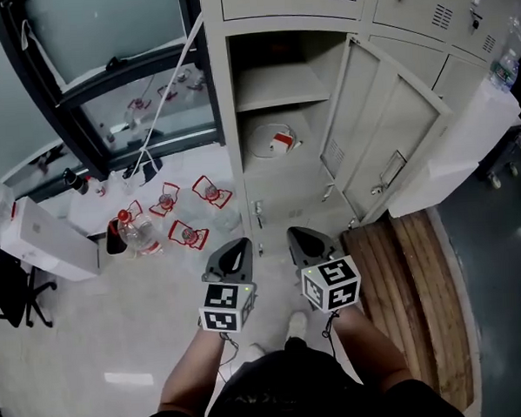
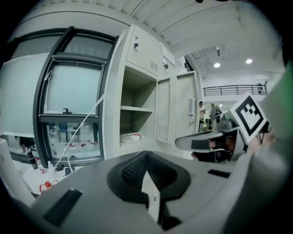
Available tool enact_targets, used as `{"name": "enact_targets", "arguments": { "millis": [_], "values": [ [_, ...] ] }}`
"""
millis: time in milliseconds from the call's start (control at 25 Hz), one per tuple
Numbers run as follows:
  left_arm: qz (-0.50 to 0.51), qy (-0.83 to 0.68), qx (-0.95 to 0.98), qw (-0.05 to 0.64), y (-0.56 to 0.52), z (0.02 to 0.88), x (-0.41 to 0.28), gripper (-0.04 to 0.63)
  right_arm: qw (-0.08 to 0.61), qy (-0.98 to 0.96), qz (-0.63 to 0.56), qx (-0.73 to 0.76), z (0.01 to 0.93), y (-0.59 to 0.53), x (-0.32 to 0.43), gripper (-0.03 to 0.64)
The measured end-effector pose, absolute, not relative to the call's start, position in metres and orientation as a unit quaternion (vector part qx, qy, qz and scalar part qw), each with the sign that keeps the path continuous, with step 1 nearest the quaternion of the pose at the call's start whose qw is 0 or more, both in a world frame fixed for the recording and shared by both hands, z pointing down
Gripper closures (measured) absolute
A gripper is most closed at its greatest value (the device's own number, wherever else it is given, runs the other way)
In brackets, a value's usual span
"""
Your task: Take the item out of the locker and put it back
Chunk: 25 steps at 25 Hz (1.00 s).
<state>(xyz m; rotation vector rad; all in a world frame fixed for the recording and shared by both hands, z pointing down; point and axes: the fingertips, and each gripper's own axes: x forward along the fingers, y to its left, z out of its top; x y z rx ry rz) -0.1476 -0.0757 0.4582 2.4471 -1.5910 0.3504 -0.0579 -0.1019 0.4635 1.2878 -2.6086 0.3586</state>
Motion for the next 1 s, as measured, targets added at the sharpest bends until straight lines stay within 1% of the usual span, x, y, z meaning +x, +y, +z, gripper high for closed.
{"name": "enact_targets", "arguments": {
  "millis": [520, 1000],
  "values": [
    [0.108, -0.495, 0.857, 0.09, -0.028, 0.451, -0.146, 0.591, 0.108, -0.865, 0.106, 0.478, 0.452, -0.043, -0.061, 0.617],
    [0.099, -0.485, 0.864, 0.092, -0.009, 0.447, -0.151, 0.591, 0.105, -0.859, 0.096, 0.493, 0.444, -0.019, -0.062, 0.617]
  ]
}}
